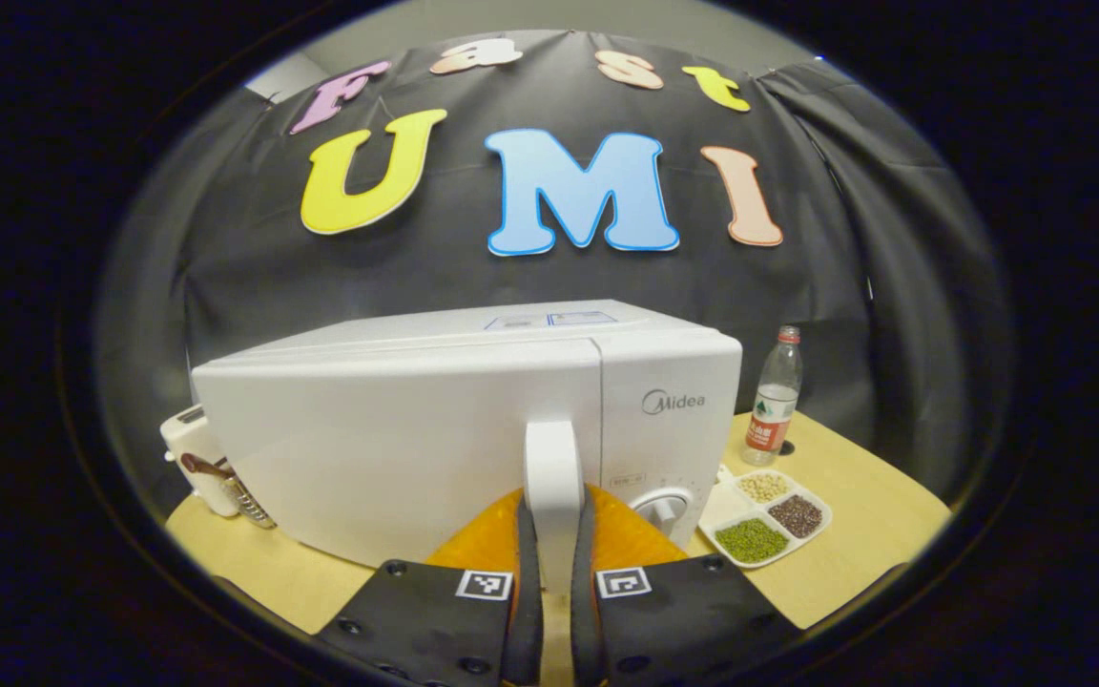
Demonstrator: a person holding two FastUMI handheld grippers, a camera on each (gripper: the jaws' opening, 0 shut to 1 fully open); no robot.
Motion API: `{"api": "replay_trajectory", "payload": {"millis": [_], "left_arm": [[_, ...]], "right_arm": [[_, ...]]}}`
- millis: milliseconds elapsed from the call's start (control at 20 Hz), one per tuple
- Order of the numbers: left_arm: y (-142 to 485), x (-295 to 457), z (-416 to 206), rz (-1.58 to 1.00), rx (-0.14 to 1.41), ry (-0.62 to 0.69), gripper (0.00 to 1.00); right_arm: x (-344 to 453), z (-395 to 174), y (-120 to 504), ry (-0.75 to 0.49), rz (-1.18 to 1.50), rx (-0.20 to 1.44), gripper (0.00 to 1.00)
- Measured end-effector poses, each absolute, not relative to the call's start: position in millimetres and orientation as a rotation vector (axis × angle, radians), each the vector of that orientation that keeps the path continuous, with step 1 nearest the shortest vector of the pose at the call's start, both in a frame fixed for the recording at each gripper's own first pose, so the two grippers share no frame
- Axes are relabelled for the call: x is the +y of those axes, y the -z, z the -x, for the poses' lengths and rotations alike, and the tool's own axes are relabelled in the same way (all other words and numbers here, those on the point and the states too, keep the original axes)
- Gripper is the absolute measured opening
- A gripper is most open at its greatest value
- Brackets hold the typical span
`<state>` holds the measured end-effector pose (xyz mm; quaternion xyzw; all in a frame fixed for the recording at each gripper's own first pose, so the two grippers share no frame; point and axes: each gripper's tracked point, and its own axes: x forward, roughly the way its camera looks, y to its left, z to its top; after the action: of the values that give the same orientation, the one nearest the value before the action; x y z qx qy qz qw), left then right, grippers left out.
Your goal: Open the microwave oven with the left hand, put the food in, and close the microwave oven.
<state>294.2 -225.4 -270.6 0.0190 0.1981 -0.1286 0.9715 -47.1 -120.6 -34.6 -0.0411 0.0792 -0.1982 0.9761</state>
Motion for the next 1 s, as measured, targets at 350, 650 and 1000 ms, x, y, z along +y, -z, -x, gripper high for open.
{"api": "replay_trajectory", "payload": {"millis": [350, 650, 1000], "left_arm": [[270, -224, -291, -0.027, 0.415, 0.228, 0.13], [260, -200, -241, -0.049, 0.388, 0.185, 0.1], [251, -144, -170, -0.048, 0.423, 0.146, 0.1]], "right_arm": [[-116, 41, 23, 0.292, 0.07, 0.118, 0.97], [-124, 49, 25, 0.225, 0.03, 0.108, 0.97], [-104, 67, 32, 0.086, -0.029, 0.089, 0.97]]}}
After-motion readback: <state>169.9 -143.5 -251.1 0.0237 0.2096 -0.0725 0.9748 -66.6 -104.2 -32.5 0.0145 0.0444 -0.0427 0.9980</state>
